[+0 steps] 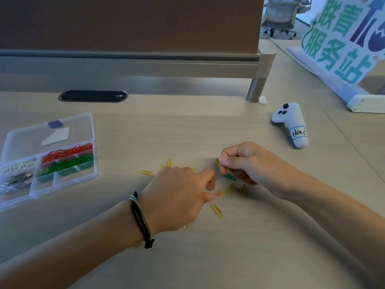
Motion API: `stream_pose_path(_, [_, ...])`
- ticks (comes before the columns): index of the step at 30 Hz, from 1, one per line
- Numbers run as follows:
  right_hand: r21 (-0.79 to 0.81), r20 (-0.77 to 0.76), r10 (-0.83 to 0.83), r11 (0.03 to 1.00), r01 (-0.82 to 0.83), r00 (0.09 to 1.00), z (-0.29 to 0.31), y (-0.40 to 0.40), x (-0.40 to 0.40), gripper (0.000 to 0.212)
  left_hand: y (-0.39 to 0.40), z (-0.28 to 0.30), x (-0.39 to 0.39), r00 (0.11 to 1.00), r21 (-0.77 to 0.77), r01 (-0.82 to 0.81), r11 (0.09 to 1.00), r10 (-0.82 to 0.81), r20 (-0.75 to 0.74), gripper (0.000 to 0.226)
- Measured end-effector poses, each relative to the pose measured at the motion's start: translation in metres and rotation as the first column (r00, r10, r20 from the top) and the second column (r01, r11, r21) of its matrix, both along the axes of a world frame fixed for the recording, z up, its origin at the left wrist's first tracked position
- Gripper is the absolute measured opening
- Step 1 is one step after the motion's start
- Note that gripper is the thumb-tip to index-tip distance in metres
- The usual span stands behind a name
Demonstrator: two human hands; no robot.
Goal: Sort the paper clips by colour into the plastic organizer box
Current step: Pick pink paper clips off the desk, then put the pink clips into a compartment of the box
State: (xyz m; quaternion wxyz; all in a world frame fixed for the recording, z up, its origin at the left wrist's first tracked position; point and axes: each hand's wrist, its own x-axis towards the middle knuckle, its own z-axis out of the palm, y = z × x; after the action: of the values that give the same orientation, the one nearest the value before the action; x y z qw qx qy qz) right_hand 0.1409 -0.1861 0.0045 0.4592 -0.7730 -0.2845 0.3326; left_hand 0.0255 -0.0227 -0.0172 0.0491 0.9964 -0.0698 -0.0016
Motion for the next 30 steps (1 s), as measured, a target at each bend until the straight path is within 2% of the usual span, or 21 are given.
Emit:
stream_pose_path(3, [-0.037,0.042,0.036,0.999,-0.034,0.998,0.000,0.003,-0.001,0.034,-0.007,0.002,0.002,0.994,0.182,0.063,0.981,-0.078,0.075,0.017])
stream_pose_path(5, [-0.061,0.075,0.039,0.998,-0.035,0.996,0.002,0.004,-0.002,0.035,-0.009,0.006,0.003,0.991,0.331,0.125,0.935,-0.132,0.000,0.027])
stream_pose_path(9, [-0.051,0.039,-0.057,0.997,0.059,0.998,0.002,0.006,0.000,0.034,-0.015,0.016,0.001,0.979,0.405,0.204,0.891,-0.188,-0.078,0.032])
stream_pose_path(10, [-0.048,0.018,-0.072,0.996,0.073,0.997,0.002,0.007,0.000,0.033,-0.016,0.018,-0.002,0.971,0.377,0.238,0.895,-0.218,-0.096,0.029])
stream_pose_path(11, [-0.045,-0.012,-0.086,0.995,0.086,0.996,0.000,0.006,-0.001,0.033,-0.014,0.009,-0.003,0.970,0.320,0.230,0.919,-0.244,0.005,0.025])
stream_pose_path(12, [-0.039,-0.050,-0.093,0.995,0.091,0.994,-0.002,0.007,-0.003,0.034,-0.008,0.000,-0.005,0.979,0.240,0.163,0.957,-0.187,0.083,0.017])
stream_pose_path(13, [-0.031,-0.077,-0.082,0.996,0.080,0.994,-0.001,0.011,-0.007,0.035,0.000,0.000,-0.008,0.988,0.116,0.078,0.990,-0.093,0.124,0.008])
stream_pose_path(14, [-0.024,-0.098,-0.064,0.998,0.062,0.993,-0.001,0.018,-0.013,0.038,0.008,0.004,-0.012,0.990,-0.126,-0.040,0.991,0.057,0.130,0.011])
stream_pose_path(15, [-0.030,-0.087,-0.037,0.999,0.035,0.995,0.002,0.026,-0.019,0.042,0.018,0.007,-0.014,0.982,-0.406,-0.120,0.906,0.169,0.086,0.015])
stream_pose_path(16, [-0.040,-0.028,0.008,0.999,-0.009,1.000,0.004,0.037,-0.025,0.047,0.028,0.012,-0.017,0.969,-0.677,-0.174,0.715,0.246,0.011,0.017])
stream_pose_path(17, [-0.047,0.072,0.077,0.996,-0.073,0.994,0.005,0.049,-0.030,0.052,0.040,0.014,-0.021,0.957,-0.829,-0.188,0.526,0.286,-0.035,0.017])
stream_pose_path(18, [-0.046,0.180,0.150,0.989,-0.143,0.972,0.006,0.062,-0.035,0.055,0.049,0.016,-0.025,0.954,-0.870,-0.173,0.461,0.299,-0.032,0.017])
stream_pose_path(20, [-0.035,0.324,0.263,0.963,-0.267,0.909,0.008,0.089,-0.044,0.056,0.067,0.018,-0.039,0.941,-0.863,-0.177,0.473,0.339,-0.007,0.016])
stream_pose_path(22, [0.012,0.309,0.308,0.945,-0.327,0.900,0.009,0.117,-0.052,0.053,0.088,0.021,-0.055,0.921,-0.876,-0.206,0.437,0.389,-0.022,0.011])
stream_pose_path(23, [0.050,0.255,0.298,0.946,-0.320,0.920,0.009,0.129,-0.055,0.051,0.098,0.021,-0.062,0.904,-0.898,-0.243,0.366,0.420,-0.073,0.011])
stream_pose_path(24, [0.091,0.176,0.272,0.953,-0.290,0.946,0.009,0.143,-0.060,0.049,0.109,0.023,-0.070,0.878,-0.937,-0.286,0.201,0.447,-0.172,0.015])
stream_pose_path(25, [0.123,0.069,0.229,0.964,-0.236,0.971,0.010,0.156,-0.067,0.047,0.120,0.026,-0.078,0.847,-0.953,-0.301,-0.046,0.447,-0.289,0.019])
stream_pose_path(27, [0.145,-0.169,0.169,0.979,-0.145,0.971,0.012,0.183,-0.083,0.042,0.146,0.028,-0.093,0.821,-0.817,-0.180,-0.548,0.374,-0.431,0.022])
stream_pose_path(28, [0.143,-0.265,0.165,0.981,-0.131,0.950,0.013,0.194,-0.089,0.040,0.157,0.029,-0.099,0.827,-0.706,-0.071,-0.705,0.355,-0.437,0.021])
stream_pose_path(29, [0.141,-0.345,0.182,0.980,-0.141,0.921,0.014,0.207,-0.096,0.038,0.169,0.028,-0.105,0.825,-0.612,0.042,-0.789,0.373,-0.424,0.020])
stream_pose_path(30, [0.146,-0.418,0.209,0.976,-0.161,0.884,0.016,0.218,-0.102,0.036,0.179,0.028,-0.110,0.822,-0.547,0.142,-0.825,0.406,-0.399,0.020])
